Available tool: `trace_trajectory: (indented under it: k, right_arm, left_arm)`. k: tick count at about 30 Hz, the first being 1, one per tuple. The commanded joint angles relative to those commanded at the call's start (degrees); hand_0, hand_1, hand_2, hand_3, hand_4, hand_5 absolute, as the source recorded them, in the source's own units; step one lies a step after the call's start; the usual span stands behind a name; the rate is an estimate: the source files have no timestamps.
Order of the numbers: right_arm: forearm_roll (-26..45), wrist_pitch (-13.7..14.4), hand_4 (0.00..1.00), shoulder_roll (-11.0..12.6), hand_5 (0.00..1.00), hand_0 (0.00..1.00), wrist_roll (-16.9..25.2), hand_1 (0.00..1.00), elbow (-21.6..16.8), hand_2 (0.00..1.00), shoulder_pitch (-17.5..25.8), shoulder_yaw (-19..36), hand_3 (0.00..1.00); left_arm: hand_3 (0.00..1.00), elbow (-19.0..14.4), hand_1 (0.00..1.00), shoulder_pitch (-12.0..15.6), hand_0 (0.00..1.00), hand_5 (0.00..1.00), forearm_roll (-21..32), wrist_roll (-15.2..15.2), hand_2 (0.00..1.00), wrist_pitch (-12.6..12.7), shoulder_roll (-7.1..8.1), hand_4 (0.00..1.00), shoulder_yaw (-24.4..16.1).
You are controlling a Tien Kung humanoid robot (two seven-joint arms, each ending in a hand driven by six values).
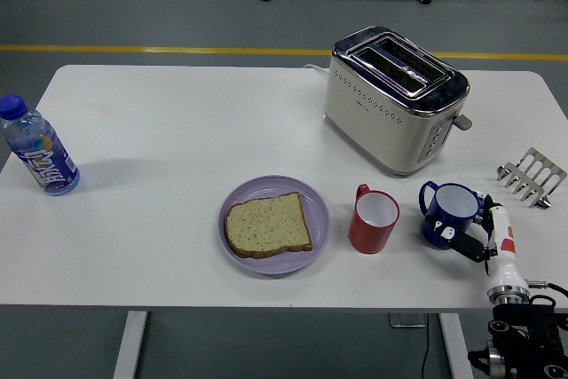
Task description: Pick up the cup,pour liquid into bread,place the cup on the desk
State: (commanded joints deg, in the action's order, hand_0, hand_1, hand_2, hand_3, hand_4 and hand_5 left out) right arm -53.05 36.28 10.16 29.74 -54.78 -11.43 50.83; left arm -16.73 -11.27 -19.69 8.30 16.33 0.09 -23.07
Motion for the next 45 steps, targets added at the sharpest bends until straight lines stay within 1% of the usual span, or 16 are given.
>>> trace_trajectory:
  k: [29, 45]
  right_arm:
    - [1.99, -0.16, 0.722, -0.22, 0.016, 0.397, 0.67, 0.314, 2.68, 0.443, -0.66, 0.2, 0.452]
    - [1.79, -0.57, 0.725, -0.19, 0.021, 0.4, 0.57, 0.324, 3.32, 0.447, -0.52, -0.33, 0.458]
  left_arm:
    - [0.54, -0.01, 0.681, -0.13, 0.68, 0.998, 0.12, 0.0, 0.689, -0.02, -0.04, 0.251, 0.06]
    - [0.539, -0.01, 0.68, 0.08, 0.68, 0.998, -1.08, 0.42, 0.689, -0.09, -0.09, 0.251, -0.64]
